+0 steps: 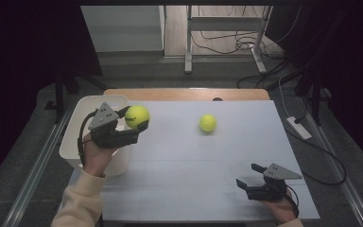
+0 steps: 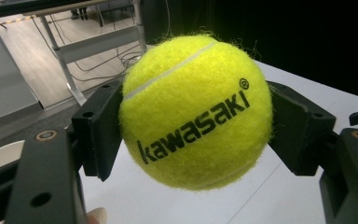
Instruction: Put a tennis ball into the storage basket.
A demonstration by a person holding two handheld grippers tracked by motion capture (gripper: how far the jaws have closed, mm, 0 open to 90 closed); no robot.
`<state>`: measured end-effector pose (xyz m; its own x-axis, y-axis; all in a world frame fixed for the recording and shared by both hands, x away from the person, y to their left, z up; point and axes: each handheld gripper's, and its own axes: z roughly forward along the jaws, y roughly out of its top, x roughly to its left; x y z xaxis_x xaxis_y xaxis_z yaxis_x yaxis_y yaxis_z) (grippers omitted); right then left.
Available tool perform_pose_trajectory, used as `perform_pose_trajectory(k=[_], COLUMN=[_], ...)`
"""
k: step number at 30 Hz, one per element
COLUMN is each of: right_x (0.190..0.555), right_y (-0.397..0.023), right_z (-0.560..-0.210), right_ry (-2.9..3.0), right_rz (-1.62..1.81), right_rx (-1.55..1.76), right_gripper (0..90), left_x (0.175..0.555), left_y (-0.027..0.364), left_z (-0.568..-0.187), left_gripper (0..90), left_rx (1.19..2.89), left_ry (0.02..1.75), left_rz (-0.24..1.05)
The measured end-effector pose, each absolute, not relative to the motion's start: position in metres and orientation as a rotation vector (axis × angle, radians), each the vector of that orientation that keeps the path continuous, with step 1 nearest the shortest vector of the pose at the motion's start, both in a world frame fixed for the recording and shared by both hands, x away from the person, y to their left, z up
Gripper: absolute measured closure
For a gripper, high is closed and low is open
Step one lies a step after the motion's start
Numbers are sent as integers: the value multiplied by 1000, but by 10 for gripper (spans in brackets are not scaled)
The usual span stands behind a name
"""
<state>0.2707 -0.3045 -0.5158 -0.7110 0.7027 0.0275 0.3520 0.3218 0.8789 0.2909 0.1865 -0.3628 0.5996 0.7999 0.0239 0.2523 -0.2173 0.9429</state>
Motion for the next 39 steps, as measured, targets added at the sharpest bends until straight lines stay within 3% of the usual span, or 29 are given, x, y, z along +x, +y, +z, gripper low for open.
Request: perform_pose_trajectory(k=[39], right_x=[271], right_y=[-305], right_z=[-516], right_ry=[2235], right_rz=[1328], right_rx=[946], right_gripper=[130], left_x=[318], left_y=[238], left_z=[-357], left_gripper=[267], left_rx=[1743], left_ry=[1049], left_rz=[741])
